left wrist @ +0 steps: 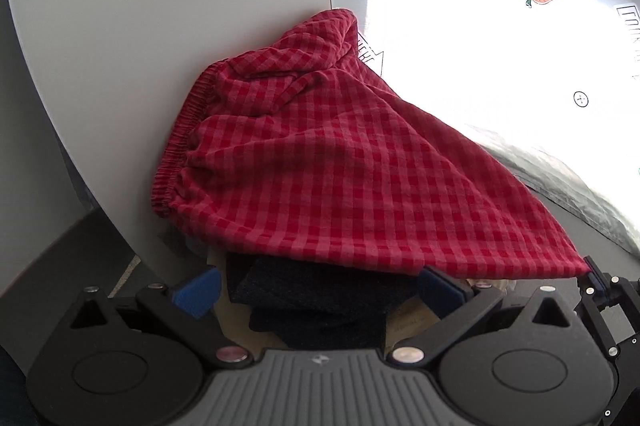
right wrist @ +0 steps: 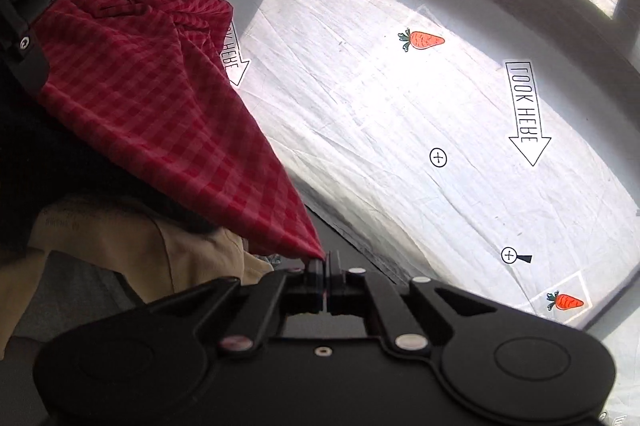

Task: Fold clothes
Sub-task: 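Pull the red checked shorts off the pile and lay them flat on the table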

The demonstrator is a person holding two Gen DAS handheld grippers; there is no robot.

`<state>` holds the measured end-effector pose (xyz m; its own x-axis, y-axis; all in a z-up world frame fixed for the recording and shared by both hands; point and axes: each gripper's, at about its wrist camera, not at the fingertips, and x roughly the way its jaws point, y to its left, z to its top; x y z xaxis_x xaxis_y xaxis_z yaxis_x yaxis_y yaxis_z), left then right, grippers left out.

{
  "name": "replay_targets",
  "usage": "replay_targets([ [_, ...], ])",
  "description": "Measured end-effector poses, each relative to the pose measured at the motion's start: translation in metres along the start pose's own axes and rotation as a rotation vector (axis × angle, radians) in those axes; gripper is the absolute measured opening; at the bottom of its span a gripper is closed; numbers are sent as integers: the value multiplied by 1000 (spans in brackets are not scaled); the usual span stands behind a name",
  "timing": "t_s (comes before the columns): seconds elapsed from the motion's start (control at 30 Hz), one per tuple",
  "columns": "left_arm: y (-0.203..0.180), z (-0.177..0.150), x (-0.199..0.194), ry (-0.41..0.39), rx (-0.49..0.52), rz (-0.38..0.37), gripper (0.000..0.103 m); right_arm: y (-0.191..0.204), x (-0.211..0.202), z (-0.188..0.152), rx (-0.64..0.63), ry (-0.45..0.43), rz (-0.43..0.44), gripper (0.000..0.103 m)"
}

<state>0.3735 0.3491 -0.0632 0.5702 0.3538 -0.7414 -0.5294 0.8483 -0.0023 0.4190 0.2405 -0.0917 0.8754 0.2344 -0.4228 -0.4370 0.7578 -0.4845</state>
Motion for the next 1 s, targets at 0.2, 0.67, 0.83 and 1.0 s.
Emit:
replay_targets([
  [0.2, -43, -34, -47, -16, 68, -64, 103, -65, -34, -44, 86, 13, -119, 1],
  [0.67, -174, -179, -164, 75, 211, -232, 103, -270, -175, -287, 300, 387, -488, 1],
  [0.83, -230, -225, -185, 117, 270, -297, 103, -346, -256, -403, 440, 578, -646, 1],
  [1.0, -291, -270, -188, 216, 294, -396, 103, -387, -320, -486, 534, 699, -614, 4],
])
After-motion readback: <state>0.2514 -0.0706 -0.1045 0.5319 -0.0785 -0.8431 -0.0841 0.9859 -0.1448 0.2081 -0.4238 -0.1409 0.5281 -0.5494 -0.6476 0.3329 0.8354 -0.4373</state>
